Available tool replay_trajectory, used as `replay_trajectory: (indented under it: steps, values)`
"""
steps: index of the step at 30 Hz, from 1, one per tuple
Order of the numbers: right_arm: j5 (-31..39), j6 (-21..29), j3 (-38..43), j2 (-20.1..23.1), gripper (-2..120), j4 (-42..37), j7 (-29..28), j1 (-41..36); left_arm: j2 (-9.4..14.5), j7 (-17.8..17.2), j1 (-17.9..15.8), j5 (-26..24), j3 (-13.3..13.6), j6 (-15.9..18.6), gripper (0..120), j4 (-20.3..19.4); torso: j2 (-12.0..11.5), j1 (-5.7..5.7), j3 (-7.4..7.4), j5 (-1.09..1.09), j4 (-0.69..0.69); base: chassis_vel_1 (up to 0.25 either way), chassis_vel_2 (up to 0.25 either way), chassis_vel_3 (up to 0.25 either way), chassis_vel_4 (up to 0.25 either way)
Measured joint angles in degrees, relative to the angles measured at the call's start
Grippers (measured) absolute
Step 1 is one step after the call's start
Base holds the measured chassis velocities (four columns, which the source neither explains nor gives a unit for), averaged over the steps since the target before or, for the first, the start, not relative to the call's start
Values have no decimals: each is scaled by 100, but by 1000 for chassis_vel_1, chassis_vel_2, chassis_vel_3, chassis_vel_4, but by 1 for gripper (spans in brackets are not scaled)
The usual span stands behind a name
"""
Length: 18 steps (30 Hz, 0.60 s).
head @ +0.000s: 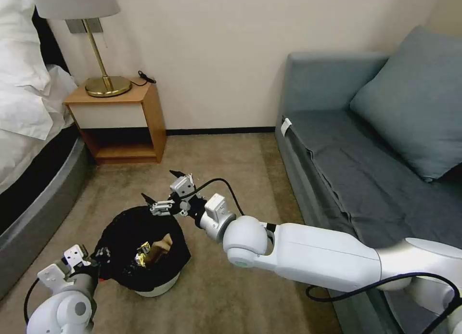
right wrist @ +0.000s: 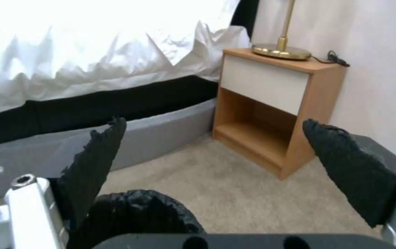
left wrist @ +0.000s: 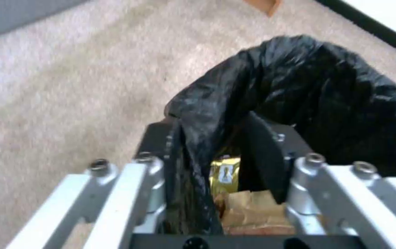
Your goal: Pick up the trash bin, then pick up the garbage on the floor and place it into the trash bin.
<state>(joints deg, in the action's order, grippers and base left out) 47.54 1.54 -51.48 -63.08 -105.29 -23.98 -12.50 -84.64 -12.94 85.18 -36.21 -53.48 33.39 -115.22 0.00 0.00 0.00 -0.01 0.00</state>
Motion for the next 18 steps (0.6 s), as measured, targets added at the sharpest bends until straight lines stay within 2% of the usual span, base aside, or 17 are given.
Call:
replay_trajectory:
  steps: [2,3,5,7,8,9,10,12,13,15,16,18]
  values:
    - [0,3,95,74,98,-21,-1,-53,4,221,39,285,-37,-187,57,-34,0,0,0,0,0,0,0,0,0]
    - [0,3,95,74,98,-21,-1,-53,4,221,39,285,-37,-187,57,-34,0,0,0,0,0,0,0,0,0]
    - [21,23,299,209,98,-85,-7,-160,13,625,86,619,-85,-597,70,-74,0,0,0,0,0,0,0,0,0]
    - [30,31,365,242,98,-107,-7,-194,16,721,94,694,-93,-722,72,-85,0,0,0,0,0,0,0,0,0]
    - [44,44,591,356,99,-165,-19,-308,25,980,111,891,-124,-1098,79,-117,0,0,0,1,1,0,0,0,0]
    - [44,44,591,356,99,-165,-19,-308,25,980,111,891,-124,-1098,79,-117,0,0,0,1,1,0,0,0,0]
    - [48,56,801,467,99,-214,-24,-429,36,1191,127,1013,-157,-1341,85,-155,0,0,0,1,1,0,0,0,0]
    - [49,64,915,527,99,-243,-24,-505,44,1296,140,1060,-168,-1438,87,-183,0,0,0,1,1,0,0,0,0]
    - [48,75,1370,742,99,-382,-26,-841,70,1609,178,1147,-184,-1760,96,-286,0,0,0,2,0,0,0,0,0]
    - [-3,76,1940,941,100,-580,-19,-1279,97,1833,196,1230,-182,-1978,100,-369,0,0,0,3,0,0,0,0,0]
    - [-3,76,1940,941,100,-580,-19,-1279,97,1833,196,1230,-182,-1978,100,-369,0,0,0,3,0,0,0,0,0]
    - [-130,86,2796,1170,100,-880,-35,-1823,120,1999,222,1395,-128,-2167,100,-425,0,0,-1,3,1,0,0,0,0]
